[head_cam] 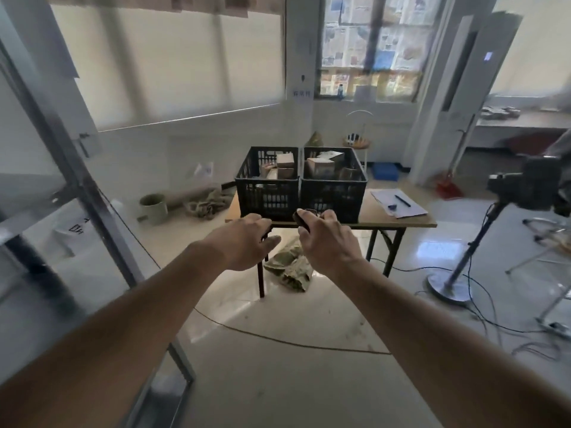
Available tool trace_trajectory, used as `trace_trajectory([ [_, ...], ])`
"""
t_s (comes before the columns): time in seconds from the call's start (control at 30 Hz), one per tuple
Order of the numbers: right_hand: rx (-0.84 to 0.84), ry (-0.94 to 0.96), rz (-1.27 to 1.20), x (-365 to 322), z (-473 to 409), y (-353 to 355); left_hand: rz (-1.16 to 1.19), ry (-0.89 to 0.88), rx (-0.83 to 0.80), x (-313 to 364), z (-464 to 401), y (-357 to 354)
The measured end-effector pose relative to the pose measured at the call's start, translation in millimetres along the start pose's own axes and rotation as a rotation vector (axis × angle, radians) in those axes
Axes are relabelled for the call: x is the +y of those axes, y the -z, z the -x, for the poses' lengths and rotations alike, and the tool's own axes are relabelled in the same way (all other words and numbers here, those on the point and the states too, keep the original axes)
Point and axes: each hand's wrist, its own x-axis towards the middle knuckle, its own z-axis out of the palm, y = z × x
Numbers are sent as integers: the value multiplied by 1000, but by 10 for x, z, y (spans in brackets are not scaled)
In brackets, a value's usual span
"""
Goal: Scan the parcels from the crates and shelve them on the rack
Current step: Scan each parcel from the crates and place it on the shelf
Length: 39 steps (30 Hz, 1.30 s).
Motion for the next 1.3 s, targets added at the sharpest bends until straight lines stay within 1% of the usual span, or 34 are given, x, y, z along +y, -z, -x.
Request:
trace_trajectory([
  [0.17,-37,11,10,526,-1101,-137,-3,18,6,-57,-1225,-108],
  [0.37,-59,38,14,928,-2368,-203,-6,71,21,-260,-2445,-81],
  [0.53,-120,41,3,1108,-3288,-429,29,74,54,-576,-3377,-108],
  [0.73,-165,9,7,1234,-4453,-851,20,54,39,-1146,-4551,-316],
  [1.0,-240,-64,37,1357,-5874,-1379,53,64,-99,-1823,-5971,-610],
  [1.2,-304,-77,22,1620,-6655,-1633,64,114,-190,-2021,-6762,-865],
  [1.3,-317,-39,10,1772,-7060,-1748,72,172,-219,-2078,-7123,-1016],
])
